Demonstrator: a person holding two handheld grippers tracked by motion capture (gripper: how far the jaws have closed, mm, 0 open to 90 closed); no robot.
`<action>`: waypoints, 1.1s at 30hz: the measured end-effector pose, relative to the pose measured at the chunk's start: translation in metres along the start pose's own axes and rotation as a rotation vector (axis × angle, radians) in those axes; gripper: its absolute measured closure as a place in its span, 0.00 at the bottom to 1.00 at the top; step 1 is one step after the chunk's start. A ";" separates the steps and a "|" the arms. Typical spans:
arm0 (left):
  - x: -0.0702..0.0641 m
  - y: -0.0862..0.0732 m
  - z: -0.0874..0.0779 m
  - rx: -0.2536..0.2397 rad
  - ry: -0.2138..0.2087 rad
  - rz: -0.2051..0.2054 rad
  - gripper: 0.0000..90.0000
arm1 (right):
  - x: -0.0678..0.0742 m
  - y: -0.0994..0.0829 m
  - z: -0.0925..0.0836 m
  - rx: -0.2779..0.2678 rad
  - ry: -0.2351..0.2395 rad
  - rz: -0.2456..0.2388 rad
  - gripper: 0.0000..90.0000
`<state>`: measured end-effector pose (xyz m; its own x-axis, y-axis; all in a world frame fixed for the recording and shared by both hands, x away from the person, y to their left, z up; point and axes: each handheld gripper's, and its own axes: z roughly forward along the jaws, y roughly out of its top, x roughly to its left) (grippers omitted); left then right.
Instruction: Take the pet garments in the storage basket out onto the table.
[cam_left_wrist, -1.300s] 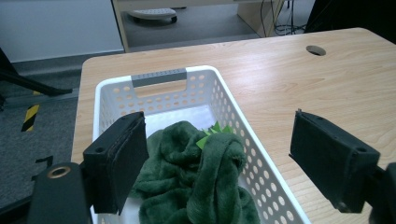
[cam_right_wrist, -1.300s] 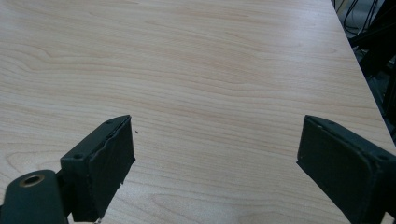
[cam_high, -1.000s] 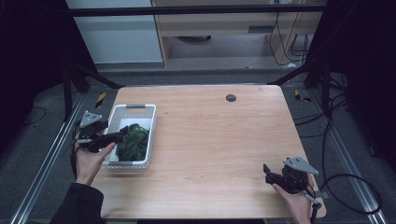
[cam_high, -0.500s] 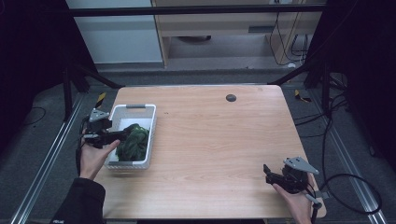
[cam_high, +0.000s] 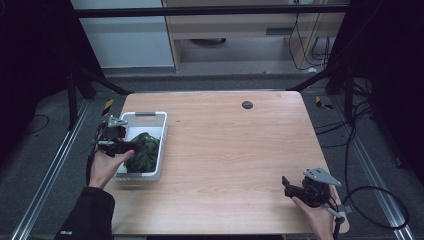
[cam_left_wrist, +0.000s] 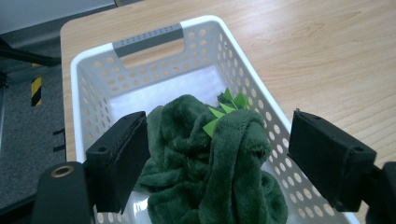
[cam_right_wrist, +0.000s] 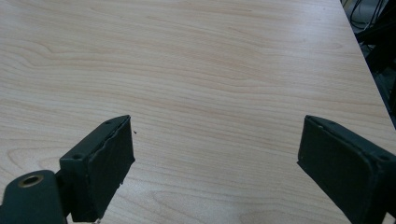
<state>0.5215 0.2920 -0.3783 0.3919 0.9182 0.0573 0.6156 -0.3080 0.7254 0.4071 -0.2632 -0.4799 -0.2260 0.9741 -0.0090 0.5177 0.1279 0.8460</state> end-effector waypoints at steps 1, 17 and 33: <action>0.000 0.000 0.001 0.006 -0.001 0.006 0.22 | 0.000 0.000 0.000 0.001 0.000 0.000 0.12; -0.004 0.001 0.015 0.094 -0.025 0.035 0.25 | 0.000 0.000 0.001 0.009 0.006 -0.005 0.12; -0.008 -0.001 0.025 0.155 -0.037 0.049 0.28 | 0.000 0.000 0.003 0.019 0.014 -0.008 0.12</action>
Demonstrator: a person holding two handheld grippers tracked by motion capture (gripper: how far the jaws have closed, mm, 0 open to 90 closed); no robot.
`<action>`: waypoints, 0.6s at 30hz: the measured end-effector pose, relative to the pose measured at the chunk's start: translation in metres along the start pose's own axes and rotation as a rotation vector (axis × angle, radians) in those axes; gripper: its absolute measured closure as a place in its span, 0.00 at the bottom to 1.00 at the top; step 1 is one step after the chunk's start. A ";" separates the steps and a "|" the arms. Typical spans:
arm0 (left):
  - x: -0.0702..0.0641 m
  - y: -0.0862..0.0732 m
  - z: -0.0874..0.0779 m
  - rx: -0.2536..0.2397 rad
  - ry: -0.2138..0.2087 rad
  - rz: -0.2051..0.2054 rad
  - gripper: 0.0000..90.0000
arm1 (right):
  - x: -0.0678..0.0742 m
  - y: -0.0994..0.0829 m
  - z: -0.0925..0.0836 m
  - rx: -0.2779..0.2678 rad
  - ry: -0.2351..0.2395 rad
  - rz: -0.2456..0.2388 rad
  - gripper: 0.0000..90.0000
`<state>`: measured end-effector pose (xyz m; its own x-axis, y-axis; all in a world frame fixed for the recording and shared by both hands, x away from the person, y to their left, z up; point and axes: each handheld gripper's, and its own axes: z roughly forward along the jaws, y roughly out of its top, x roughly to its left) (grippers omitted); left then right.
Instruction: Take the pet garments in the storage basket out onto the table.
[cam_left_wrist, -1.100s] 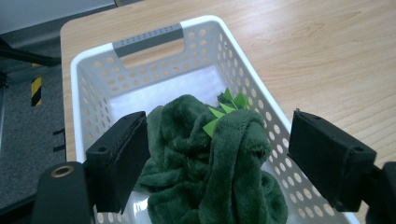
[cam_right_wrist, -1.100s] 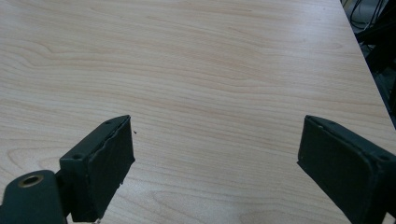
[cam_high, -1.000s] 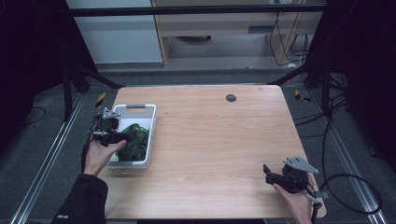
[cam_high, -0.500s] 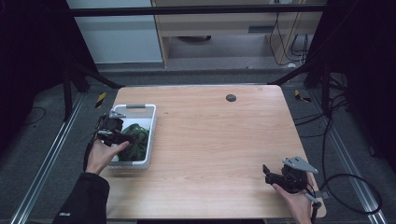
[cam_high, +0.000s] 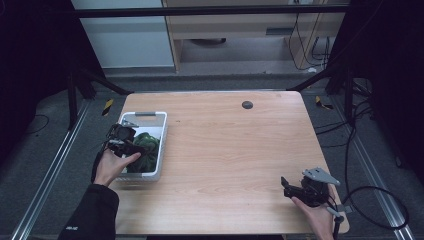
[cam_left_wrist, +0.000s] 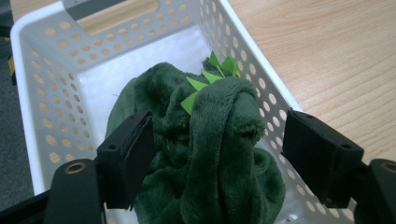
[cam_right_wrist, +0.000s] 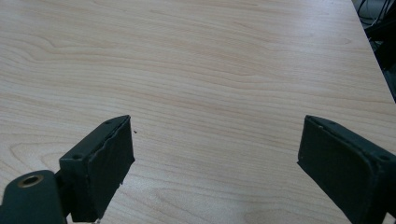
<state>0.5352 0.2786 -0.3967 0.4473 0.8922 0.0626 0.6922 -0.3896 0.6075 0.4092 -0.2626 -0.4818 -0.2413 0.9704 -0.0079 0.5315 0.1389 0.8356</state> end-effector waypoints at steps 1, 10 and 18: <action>0.000 0.000 0.001 0.002 0.000 0.001 0.28 | 0.000 0.000 0.000 0.001 0.001 0.000 0.12; -0.002 -0.002 0.010 0.033 -0.012 0.009 0.33 | 0.000 0.000 0.001 0.003 0.005 -0.002 0.12; -0.003 -0.004 0.018 0.056 -0.008 0.021 0.39 | 0.000 0.000 0.001 0.006 0.009 -0.002 0.12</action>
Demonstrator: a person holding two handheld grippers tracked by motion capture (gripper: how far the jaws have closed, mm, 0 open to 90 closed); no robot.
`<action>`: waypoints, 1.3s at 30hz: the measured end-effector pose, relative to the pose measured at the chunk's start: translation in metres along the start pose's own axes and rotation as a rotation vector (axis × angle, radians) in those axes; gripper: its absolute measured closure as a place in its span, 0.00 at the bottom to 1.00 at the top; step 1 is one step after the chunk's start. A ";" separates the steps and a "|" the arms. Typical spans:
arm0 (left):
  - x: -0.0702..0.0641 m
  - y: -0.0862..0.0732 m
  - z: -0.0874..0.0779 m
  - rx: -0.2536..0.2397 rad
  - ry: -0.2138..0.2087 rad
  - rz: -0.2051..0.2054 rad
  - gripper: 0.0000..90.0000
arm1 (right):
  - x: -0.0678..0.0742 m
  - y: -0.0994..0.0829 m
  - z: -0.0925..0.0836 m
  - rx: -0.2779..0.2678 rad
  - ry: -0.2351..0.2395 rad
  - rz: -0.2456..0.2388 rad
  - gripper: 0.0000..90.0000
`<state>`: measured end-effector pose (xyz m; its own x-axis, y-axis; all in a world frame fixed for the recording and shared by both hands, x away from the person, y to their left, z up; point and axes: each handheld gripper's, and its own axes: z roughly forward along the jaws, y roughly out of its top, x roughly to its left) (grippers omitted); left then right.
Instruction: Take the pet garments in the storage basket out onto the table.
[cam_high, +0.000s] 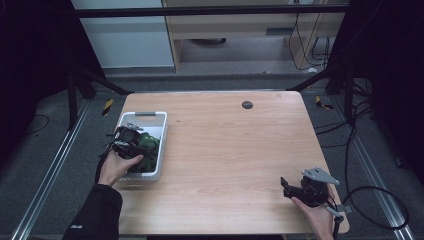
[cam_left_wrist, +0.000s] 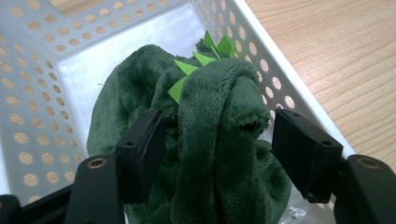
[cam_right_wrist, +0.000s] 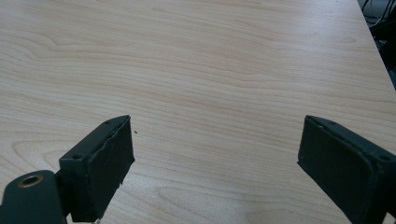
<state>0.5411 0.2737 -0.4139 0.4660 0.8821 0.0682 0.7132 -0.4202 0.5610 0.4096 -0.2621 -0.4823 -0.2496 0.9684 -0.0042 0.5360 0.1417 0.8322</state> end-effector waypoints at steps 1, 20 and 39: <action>0.000 0.000 0.000 0.000 0.000 0.000 0.40 | 0.000 0.000 0.000 0.000 0.001 0.000 0.12; 0.006 -0.001 0.013 0.073 -0.019 -0.008 0.66 | 0.001 0.000 0.000 0.003 0.012 0.001 0.11; 0.015 -0.002 -0.004 0.056 -0.006 -0.056 0.89 | 0.000 0.000 0.001 0.010 0.009 -0.007 0.12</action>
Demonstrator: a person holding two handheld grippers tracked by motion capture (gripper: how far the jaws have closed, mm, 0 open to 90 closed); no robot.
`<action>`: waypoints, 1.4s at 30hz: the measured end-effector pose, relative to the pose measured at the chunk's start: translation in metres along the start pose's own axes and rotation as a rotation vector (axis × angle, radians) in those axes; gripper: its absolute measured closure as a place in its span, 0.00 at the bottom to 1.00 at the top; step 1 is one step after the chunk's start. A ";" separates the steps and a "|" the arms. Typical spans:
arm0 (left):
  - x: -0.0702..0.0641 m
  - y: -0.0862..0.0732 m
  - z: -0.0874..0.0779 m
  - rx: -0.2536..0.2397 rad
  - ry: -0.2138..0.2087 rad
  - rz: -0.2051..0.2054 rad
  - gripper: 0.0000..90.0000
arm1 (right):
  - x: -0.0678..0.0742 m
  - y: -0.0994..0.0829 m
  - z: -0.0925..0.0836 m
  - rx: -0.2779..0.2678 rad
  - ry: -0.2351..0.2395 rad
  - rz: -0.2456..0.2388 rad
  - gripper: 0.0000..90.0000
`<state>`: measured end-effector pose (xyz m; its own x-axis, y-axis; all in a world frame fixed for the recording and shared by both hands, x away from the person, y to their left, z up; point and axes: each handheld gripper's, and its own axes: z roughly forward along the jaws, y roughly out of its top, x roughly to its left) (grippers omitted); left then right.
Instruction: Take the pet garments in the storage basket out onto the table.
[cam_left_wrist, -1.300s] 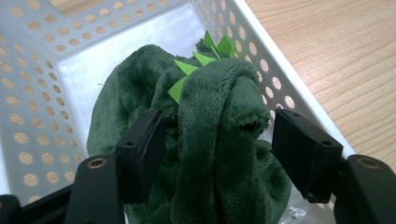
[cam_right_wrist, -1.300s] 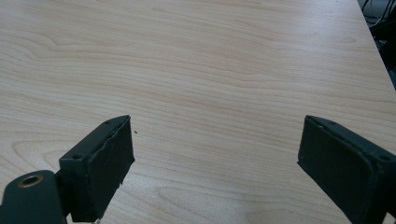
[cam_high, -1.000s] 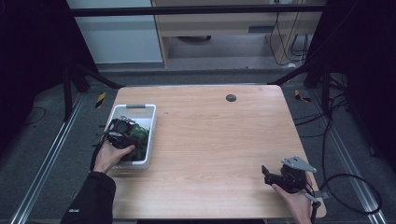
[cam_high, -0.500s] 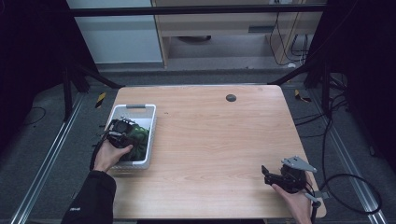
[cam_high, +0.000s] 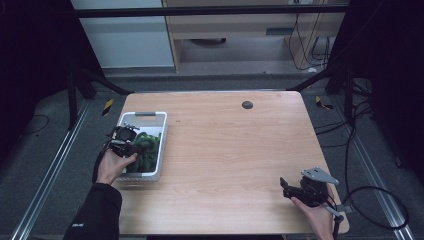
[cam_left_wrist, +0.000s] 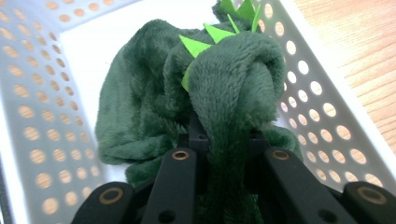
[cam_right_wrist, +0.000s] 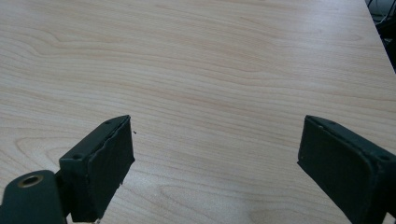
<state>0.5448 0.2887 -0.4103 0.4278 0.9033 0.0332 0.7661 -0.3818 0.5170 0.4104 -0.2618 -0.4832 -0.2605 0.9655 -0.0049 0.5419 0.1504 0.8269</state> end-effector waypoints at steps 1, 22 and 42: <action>0.001 0.000 -0.002 -0.007 -0.003 -0.007 0.89 | 0.000 0.000 0.000 0.000 0.001 0.002 0.12; -0.005 0.014 -0.071 -0.122 0.002 0.073 0.90 | -0.001 0.000 -0.001 -0.005 -0.002 0.002 0.12; -0.015 0.013 -0.115 -0.174 -0.013 0.150 0.90 | -0.002 0.001 -0.003 -0.029 -0.006 0.003 0.11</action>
<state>0.4929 0.2926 -0.3055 0.5380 0.8357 0.1101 0.5998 -0.4714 0.6466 0.4088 -0.2646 -0.4807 -0.2537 0.9673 -0.0054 0.5194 0.1409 0.8428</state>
